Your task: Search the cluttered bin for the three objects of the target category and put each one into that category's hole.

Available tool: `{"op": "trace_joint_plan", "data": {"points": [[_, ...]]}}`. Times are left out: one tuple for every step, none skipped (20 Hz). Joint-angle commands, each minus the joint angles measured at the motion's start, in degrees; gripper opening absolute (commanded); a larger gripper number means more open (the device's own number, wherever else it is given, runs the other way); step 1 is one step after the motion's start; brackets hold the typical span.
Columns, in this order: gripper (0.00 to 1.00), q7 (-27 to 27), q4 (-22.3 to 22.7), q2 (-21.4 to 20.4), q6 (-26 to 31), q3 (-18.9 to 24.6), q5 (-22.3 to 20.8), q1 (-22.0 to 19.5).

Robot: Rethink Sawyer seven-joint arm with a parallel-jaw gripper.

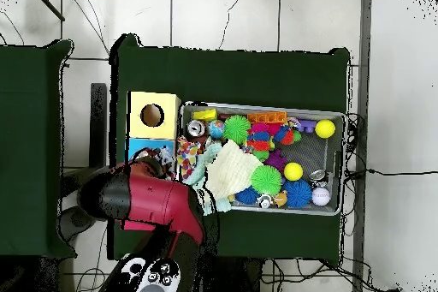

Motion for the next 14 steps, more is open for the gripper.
{"op": "trace_joint_plan", "data": {"points": [[0.0, 14.2, -1.8, 2.3, 1.0, 1.2, 3.4, 1.0], [0.0, 14.5, -2.2, 2.4, 1.6, 0.5, 3.5, 1.6], [0.0, 14.5, -2.3, 2.4, 2.0, 0.4, 3.7, 1.8], [0.0, 14.7, -2.4, 2.3, 2.3, 0.2, 4.0, 2.2], [0.0, 14.8, -2.5, 2.3, 2.5, 0.0, 4.1, 2.4], [0.0, 14.8, -2.6, 2.4, 2.7, -0.2, 4.3, 2.6], [0.0, 14.6, -2.7, 2.4, 2.7, -0.1, 4.4, 2.5], [0.0, 14.5, -2.7, 2.5, 2.6, -0.1, 4.6, 2.6], [0.0, 14.3, -2.8, 2.6, 2.4, -0.2, 4.8, 2.6], [0.0, 14.1, -2.7, 2.7, 2.1, -0.1, 4.9, 2.6], [0.0, 13.7, -2.6, 2.7, 1.8, -0.1, 4.9, 2.3], [0.0, 13.2, -2.6, 2.7, 1.6, 0.0, 5.0, 2.1], [0.0, 12.8, -2.6, 2.7, 1.6, 0.0, 4.9, 1.9], [0.0, 12.1, -2.5, 2.6, 1.4, 0.2, 4.7, 1.6]]}}
